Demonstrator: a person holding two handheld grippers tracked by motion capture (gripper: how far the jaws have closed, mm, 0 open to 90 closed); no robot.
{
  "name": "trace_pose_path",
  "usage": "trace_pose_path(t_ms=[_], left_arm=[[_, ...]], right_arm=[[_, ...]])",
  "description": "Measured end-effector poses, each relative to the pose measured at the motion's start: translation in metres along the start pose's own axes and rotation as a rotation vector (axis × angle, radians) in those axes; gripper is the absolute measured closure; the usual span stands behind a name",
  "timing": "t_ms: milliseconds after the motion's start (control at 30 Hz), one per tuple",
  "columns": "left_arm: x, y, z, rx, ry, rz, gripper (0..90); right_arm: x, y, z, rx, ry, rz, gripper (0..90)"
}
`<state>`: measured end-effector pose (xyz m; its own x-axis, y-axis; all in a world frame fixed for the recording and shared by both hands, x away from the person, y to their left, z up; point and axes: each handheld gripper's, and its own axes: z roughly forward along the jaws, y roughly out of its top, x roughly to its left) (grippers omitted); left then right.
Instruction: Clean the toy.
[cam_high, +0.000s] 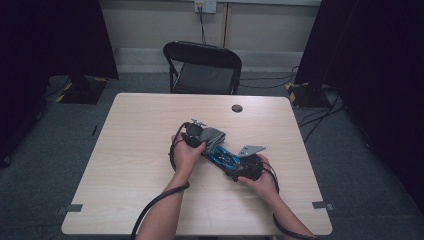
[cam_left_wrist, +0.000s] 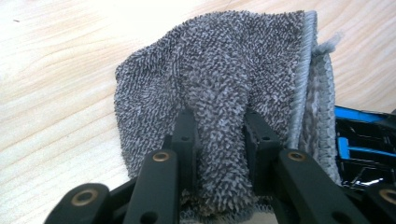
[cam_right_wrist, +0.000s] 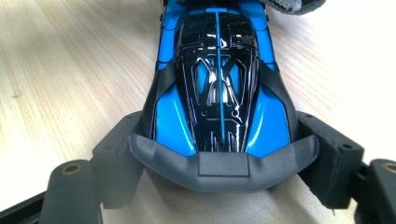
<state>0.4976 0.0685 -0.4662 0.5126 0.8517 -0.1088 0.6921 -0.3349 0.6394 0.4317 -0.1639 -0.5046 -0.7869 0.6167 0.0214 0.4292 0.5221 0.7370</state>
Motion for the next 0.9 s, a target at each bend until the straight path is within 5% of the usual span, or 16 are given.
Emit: trace_pose_path(t_ms=[900], left_arm=[[0.028,-0.015,-0.01,0.03,0.055,-0.056,70.0]], right_arm=[[0.0,0.0,0.0,0.0,0.0,0.0,24.1]])
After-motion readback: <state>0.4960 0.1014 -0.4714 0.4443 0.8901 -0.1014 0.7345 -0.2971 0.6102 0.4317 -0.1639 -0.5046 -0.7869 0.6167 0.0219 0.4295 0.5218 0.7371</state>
